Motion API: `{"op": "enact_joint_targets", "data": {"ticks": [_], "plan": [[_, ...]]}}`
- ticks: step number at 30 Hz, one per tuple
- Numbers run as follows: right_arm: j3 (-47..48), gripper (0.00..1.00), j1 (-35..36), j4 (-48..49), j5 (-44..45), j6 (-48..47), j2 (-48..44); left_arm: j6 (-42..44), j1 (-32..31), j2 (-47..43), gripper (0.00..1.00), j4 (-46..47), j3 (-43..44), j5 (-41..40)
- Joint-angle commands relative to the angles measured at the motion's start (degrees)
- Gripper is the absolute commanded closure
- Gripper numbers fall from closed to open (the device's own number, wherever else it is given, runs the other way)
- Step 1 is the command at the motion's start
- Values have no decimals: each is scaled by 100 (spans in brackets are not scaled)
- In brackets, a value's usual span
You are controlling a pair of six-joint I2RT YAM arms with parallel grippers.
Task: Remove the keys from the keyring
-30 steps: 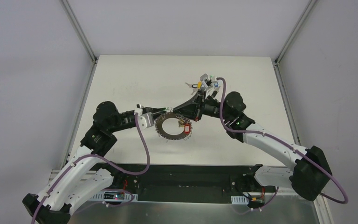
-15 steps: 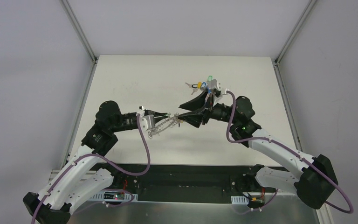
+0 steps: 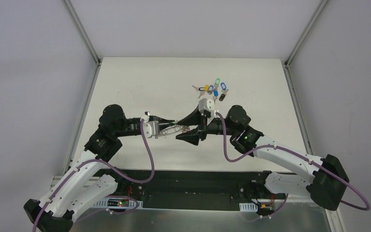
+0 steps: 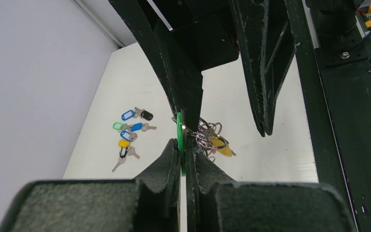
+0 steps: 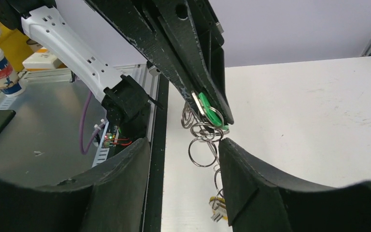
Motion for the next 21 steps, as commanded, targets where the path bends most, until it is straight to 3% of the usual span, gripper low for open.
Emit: {"op": "enact_joint_targets", "data": {"ticks": [1, 9, 15, 21], "plan": [[404, 40, 243, -162, 362, -748, 61, -86, 15, -46, 100, 358, 96, 317], [440, 44, 571, -143, 1252, -1158, 123, -96, 15, -81, 100, 371, 86, 325], [323, 80, 586, 100, 1357, -1053, 12, -100, 15, -87, 100, 371, 79, 313], [487, 100, 543, -102, 1628, -455, 4, -67, 15, -128, 100, 377, 60, 228]]}}
